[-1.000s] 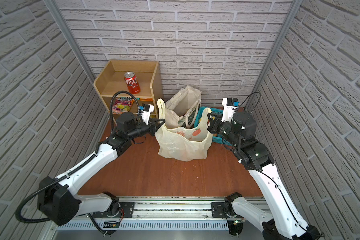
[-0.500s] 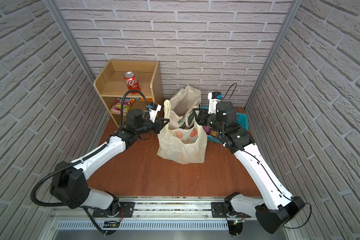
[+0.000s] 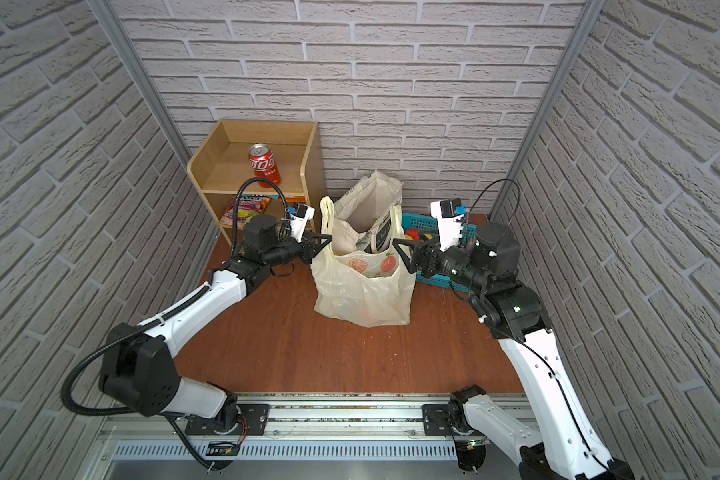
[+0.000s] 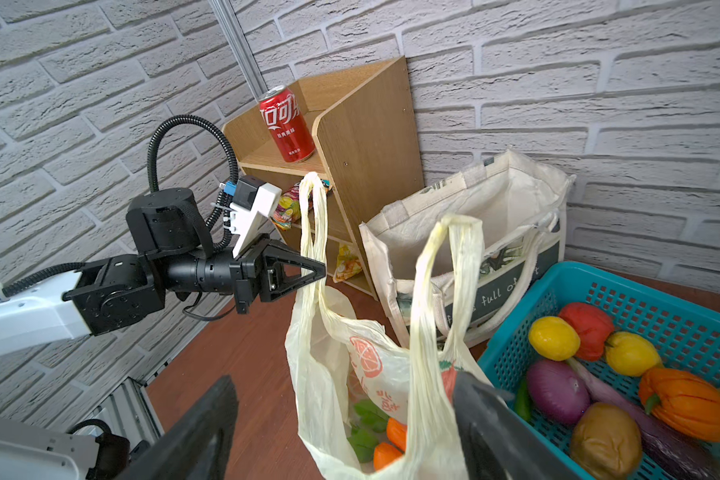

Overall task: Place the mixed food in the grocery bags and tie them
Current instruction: 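Reach the right gripper to the other plastic bag handle and grasp it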

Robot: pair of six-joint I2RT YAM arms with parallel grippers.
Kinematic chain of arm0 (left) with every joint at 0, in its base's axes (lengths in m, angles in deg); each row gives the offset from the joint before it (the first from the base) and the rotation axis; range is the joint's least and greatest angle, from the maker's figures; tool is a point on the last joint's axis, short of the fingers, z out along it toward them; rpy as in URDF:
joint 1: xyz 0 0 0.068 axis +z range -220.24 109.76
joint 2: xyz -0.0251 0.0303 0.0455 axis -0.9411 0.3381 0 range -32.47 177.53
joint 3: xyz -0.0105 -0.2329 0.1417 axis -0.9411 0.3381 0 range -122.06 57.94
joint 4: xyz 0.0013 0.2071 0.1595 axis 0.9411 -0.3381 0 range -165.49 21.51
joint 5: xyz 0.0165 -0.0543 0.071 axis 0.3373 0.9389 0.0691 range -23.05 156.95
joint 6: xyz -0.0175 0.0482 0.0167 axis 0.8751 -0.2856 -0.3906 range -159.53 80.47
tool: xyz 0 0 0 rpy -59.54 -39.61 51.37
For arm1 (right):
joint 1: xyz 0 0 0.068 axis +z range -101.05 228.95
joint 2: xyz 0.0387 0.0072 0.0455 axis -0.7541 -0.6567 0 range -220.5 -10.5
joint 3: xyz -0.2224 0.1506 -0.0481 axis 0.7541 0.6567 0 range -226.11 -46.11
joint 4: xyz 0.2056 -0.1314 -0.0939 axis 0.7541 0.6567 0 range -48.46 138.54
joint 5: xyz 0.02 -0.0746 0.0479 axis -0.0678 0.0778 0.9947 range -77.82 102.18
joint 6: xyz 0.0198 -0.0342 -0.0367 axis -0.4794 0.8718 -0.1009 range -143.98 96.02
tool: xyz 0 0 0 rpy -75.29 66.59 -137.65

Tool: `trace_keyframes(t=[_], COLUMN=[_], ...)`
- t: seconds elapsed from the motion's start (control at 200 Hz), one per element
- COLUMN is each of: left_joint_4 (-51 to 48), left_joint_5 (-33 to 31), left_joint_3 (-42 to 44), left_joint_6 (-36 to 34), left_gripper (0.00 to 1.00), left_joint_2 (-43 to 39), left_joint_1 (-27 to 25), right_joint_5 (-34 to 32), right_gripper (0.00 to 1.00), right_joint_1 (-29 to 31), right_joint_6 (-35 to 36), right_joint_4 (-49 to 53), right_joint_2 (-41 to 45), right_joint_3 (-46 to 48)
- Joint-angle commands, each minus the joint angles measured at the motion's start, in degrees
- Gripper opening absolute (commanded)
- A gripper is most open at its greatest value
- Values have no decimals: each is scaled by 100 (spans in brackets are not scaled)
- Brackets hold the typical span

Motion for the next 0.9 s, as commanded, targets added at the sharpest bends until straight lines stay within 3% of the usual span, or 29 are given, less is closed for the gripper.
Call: trace_keyframes(t=[0.0, 0.15, 0.45, 0.895], left_joint_4=[84, 85, 101, 138], left_joint_5=[243, 408, 733, 984], left_joint_3=[-189, -188, -224, -313], left_joint_6=[-147, -147, -113, -2], left_gripper=[0, 0, 0, 0], left_joint_2=[-91, -109, -51, 84], left_joint_1=[91, 177, 189, 180], right_joint_5=[91, 142, 1032, 2092], right_gripper=[83, 82, 84, 84], right_joint_1=[-255, -649, -1113, -1166], right_joint_6=[74, -76, -115, -99], right_joint_4=[-192, -474, -1318, -1770], right_joint_2=[111, 164, -425, -1693], right_joint_3=[400, 950, 1562, 1205])
